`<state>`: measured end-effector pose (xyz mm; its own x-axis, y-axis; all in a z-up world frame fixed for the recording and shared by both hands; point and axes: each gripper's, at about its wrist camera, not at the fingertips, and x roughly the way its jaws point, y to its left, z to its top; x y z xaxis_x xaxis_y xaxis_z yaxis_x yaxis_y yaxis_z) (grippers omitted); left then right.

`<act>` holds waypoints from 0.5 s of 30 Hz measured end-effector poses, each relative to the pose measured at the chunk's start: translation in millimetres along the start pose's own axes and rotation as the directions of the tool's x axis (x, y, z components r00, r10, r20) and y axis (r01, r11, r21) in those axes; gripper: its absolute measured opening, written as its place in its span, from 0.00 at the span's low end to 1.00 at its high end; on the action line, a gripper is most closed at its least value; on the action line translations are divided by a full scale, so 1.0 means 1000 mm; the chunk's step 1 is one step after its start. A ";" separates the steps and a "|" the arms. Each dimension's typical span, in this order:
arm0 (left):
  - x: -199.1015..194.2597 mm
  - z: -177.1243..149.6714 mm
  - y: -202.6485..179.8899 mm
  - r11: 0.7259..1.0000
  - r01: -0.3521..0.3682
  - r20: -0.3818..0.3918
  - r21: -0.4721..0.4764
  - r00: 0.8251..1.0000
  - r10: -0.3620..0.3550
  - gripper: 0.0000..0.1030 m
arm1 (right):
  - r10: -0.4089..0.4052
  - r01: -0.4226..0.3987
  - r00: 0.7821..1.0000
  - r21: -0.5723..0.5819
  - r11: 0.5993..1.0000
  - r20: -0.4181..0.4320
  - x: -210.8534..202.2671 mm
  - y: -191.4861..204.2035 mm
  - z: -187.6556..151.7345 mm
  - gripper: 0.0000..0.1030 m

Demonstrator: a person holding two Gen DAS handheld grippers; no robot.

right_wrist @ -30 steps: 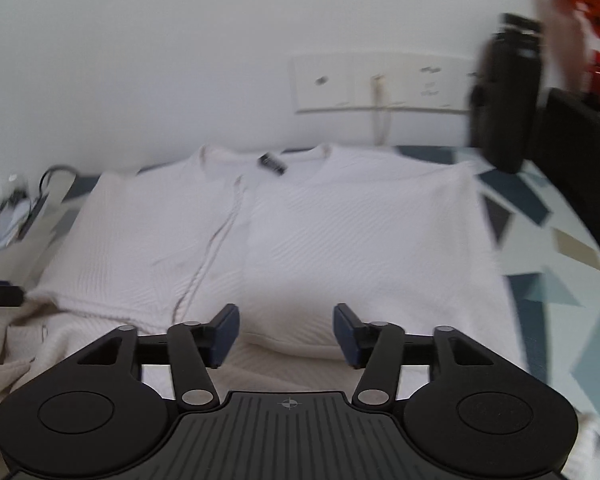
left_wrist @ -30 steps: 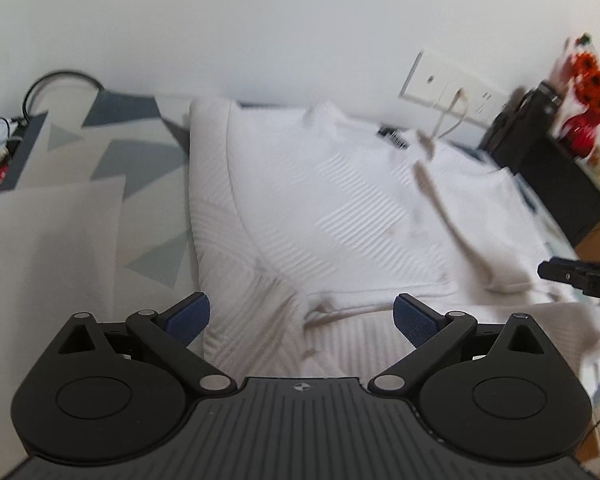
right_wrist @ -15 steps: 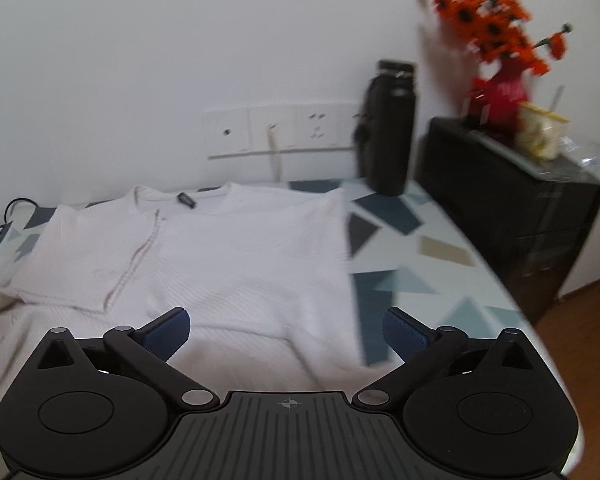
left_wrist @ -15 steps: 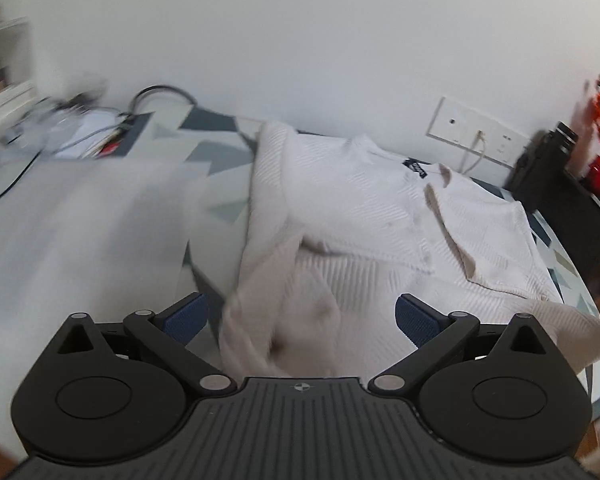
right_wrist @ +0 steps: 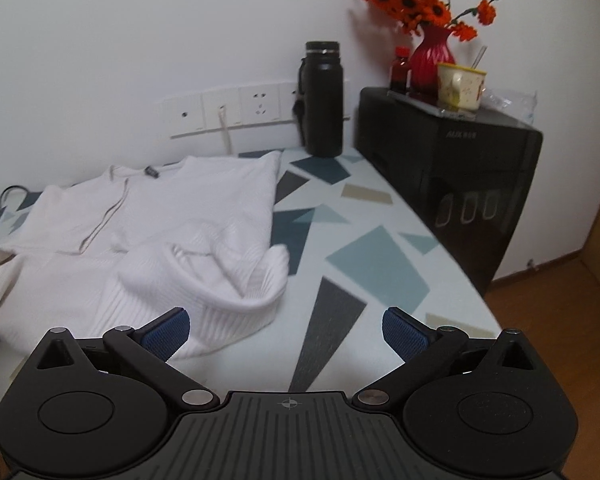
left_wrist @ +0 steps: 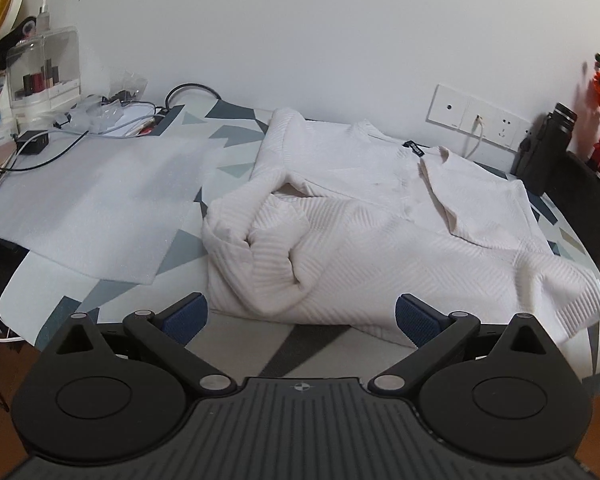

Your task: Fold clothes

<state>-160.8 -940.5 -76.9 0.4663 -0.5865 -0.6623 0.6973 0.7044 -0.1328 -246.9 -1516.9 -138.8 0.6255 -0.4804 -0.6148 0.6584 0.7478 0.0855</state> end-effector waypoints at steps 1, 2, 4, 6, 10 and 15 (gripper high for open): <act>0.000 -0.001 -0.002 1.000 0.004 -0.001 0.013 1.000 -0.004 0.99 | 0.009 -0.009 1.000 0.006 1.000 -0.004 -0.001 0.000 -0.001 0.99; -0.001 -0.001 -0.004 1.000 0.008 -0.002 0.025 1.000 -0.008 0.99 | 0.017 -0.017 1.000 0.016 1.000 -0.007 -0.002 0.001 -0.002 0.99; -0.001 -0.002 -0.009 0.999 0.016 -0.004 0.051 1.000 -0.016 0.99 | 0.031 -0.031 0.999 0.027 0.999 -0.005 -0.004 0.002 -0.004 0.99; -0.002 -0.003 -0.013 0.997 0.025 -0.006 0.076 1.000 -0.024 0.99 | 0.036 -0.036 0.999 0.032 0.999 -0.004 -0.004 0.005 -0.004 0.99; 0.003 0.003 -0.017 0.986 0.081 0.003 0.142 0.997 -0.082 0.99 | 0.056 -0.056 0.998 0.038 0.998 0.001 0.001 0.015 0.001 0.99; 0.024 0.020 -0.012 0.980 0.102 -0.009 0.171 0.995 -0.102 0.97 | 0.078 -0.078 0.997 0.019 0.997 0.005 0.018 0.038 0.016 0.99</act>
